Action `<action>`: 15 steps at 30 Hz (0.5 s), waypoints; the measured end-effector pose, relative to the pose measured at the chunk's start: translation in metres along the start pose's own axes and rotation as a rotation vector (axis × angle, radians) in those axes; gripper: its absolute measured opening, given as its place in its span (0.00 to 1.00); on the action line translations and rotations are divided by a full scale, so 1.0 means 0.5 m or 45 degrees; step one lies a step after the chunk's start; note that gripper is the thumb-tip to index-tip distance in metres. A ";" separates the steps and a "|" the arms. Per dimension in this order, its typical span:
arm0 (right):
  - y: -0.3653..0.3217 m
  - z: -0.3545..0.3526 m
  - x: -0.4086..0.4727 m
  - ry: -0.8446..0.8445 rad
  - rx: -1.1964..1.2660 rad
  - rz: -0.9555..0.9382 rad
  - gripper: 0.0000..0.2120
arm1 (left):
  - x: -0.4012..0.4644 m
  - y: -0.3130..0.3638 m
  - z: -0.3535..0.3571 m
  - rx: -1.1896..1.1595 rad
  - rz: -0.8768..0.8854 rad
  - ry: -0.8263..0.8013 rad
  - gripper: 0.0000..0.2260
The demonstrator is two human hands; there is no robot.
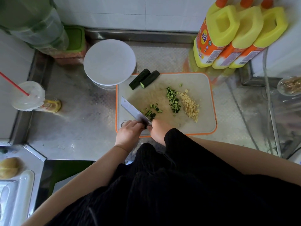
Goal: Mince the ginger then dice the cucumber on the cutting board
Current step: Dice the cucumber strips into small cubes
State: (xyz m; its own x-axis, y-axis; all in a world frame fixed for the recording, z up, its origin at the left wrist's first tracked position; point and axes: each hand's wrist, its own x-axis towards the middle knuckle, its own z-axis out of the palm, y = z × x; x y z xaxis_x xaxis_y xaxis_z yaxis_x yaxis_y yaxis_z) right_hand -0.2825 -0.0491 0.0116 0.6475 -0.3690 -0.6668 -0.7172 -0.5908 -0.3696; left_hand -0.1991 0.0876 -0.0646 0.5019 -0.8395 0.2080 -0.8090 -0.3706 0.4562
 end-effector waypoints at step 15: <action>0.038 -0.045 -0.004 0.130 0.432 0.135 0.18 | 0.030 0.013 -0.008 0.250 0.284 0.097 0.08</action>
State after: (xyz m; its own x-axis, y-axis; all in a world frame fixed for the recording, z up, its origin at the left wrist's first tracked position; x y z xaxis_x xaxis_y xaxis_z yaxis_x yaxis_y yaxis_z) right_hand -0.2919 -0.0756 0.0205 0.5749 -0.4953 -0.6513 -0.8153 -0.2799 -0.5069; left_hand -0.1958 0.0742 -0.0549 0.3208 -0.8793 0.3519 -0.9417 -0.2564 0.2178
